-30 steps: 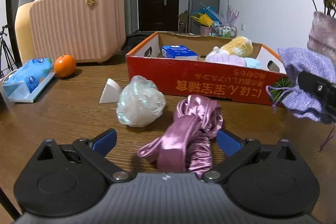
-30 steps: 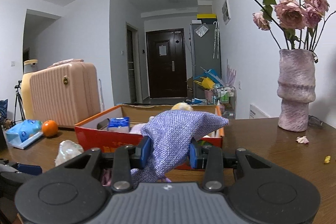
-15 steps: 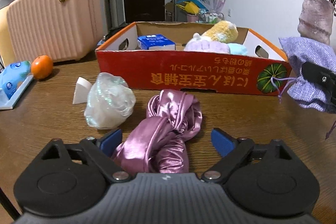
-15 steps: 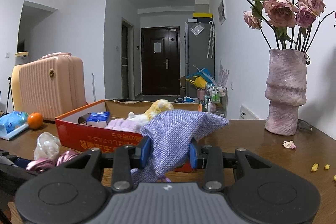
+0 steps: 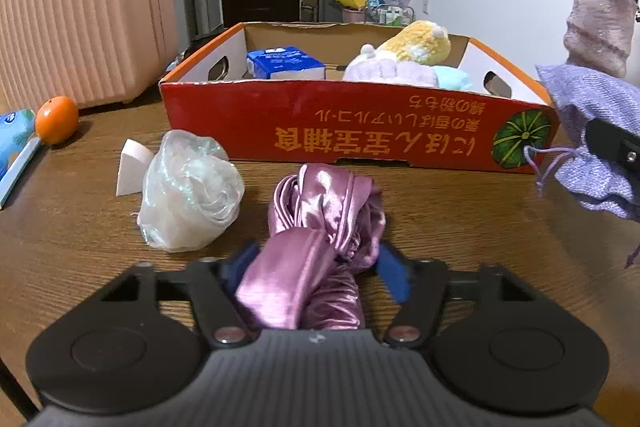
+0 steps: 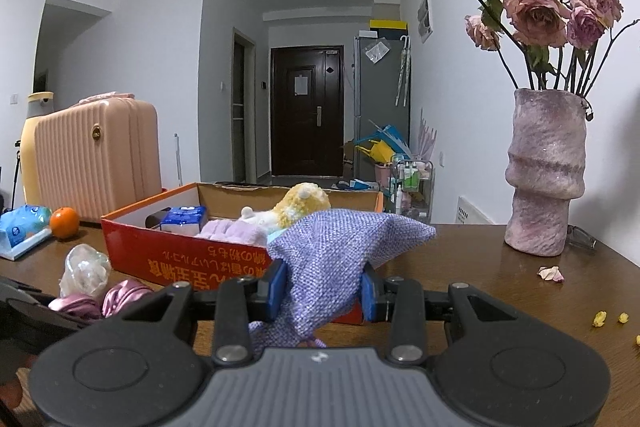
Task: Organize soft objects
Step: 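Grasp the pink satin scrunchie with the left gripper while the right holds the lavender cloth, then carry the pink scrunchie and lavender cloth over the box with both grippers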
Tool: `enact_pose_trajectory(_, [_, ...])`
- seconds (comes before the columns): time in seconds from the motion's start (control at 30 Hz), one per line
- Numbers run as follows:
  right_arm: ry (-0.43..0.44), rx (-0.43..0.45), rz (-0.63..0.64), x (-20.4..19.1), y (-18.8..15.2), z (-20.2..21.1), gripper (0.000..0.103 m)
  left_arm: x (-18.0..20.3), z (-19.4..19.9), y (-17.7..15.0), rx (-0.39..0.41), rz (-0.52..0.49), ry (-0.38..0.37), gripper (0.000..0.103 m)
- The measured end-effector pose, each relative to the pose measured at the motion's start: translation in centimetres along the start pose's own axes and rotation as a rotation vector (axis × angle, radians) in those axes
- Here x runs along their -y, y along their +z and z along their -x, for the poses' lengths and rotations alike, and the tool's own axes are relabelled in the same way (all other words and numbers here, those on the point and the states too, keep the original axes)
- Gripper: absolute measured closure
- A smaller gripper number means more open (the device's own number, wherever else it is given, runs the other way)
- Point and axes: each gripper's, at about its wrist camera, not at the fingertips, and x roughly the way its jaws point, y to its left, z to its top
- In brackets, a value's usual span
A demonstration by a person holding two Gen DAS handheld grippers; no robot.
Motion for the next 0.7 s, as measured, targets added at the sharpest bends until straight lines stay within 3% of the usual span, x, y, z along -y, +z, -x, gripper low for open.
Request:
enact_pose_trajectory(0.03, [0.0,0.0,0.0,0.0,0.1,0.0,0.066,0.0,0.1,0.0,0.003,-0.002,-0.004,0.056])
enact_pose_trajectory(0.23, [0.002,0.003,0.003,0.0,0.0,0.0,0.066,0.4,0.4,0.0,0.018,-0.023,-0.006,0.065])
enact_pose_trajectory(0.53, [-0.011,0.033,0.024,-0.5,0.1,0.5,0.066,0.5,1.1,0.1,0.041,-0.036,-0.008,0.068])
enact_pose_trajectory(0.7, [-0.042,0.066,0.036,-0.5,0.2,0.7,0.066,0.3,2.8,0.6,0.129,-0.015,0.006,0.068])
